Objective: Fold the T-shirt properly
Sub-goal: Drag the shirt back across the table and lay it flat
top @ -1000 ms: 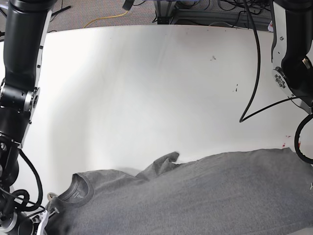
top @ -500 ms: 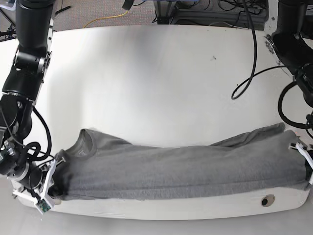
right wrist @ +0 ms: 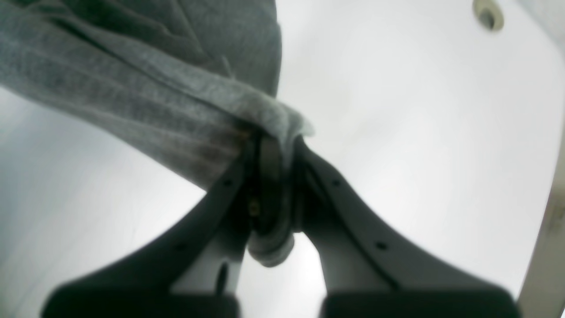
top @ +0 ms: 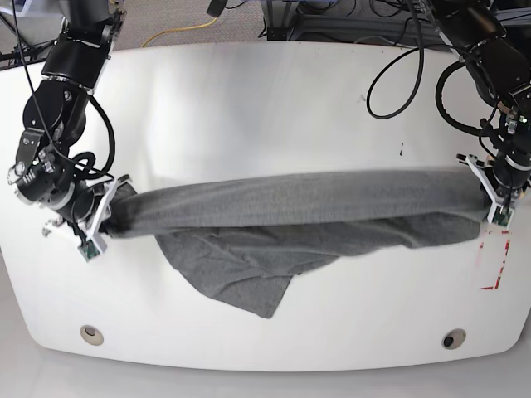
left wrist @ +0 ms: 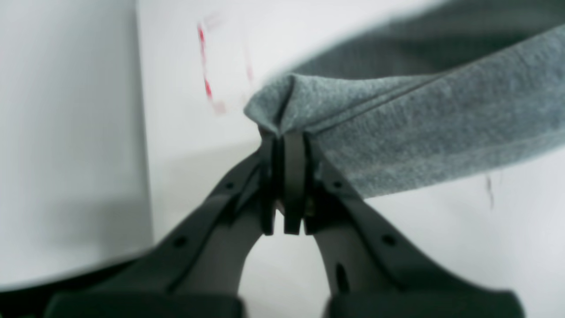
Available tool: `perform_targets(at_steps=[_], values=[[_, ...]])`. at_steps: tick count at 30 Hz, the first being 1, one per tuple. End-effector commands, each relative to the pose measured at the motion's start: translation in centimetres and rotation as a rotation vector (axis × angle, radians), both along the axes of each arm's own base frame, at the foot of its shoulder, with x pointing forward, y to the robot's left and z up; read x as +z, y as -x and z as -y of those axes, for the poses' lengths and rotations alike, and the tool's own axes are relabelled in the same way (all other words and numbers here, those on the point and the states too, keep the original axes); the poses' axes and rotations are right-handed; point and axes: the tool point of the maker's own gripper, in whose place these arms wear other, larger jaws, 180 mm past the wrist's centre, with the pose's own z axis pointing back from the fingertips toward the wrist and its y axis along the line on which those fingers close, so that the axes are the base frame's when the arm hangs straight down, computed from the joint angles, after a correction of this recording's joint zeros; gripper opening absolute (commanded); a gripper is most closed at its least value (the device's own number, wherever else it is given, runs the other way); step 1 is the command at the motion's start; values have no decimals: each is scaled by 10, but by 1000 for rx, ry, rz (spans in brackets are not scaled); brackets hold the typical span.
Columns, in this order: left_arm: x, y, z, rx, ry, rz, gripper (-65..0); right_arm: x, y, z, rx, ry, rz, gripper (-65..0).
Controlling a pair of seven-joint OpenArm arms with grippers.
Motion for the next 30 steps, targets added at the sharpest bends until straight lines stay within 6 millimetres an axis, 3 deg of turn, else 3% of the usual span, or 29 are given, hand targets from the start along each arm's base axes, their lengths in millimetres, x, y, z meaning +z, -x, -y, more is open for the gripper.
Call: perform_targets(at_steps=[1,5,9,17,22,26,30], values=[[-6,12,1,16,0,-9,-650,3,10,9,-42,13,17,-650],[-25,45,-19,91,4,-75,-650,-22,38,11,-77,-9,-47,-650],[-44,72,-24,109,-2,-154,-650,-43,63,9,-76,-7,-113,-650],[-69,127,-39,191,6,-268,-650,-69,105,6,-63,5,-205,-650],[-81,171,-54,260,-8,-357,-650,-88,140,17,-95,17,-292,-650],[-89,193,-55,279,-4,-408,-650,-96,159,22,-113,20,-334,-650],[-93,201,-52,287,6,-424,-650,-102,170,21,-113,19,-364,-650]])
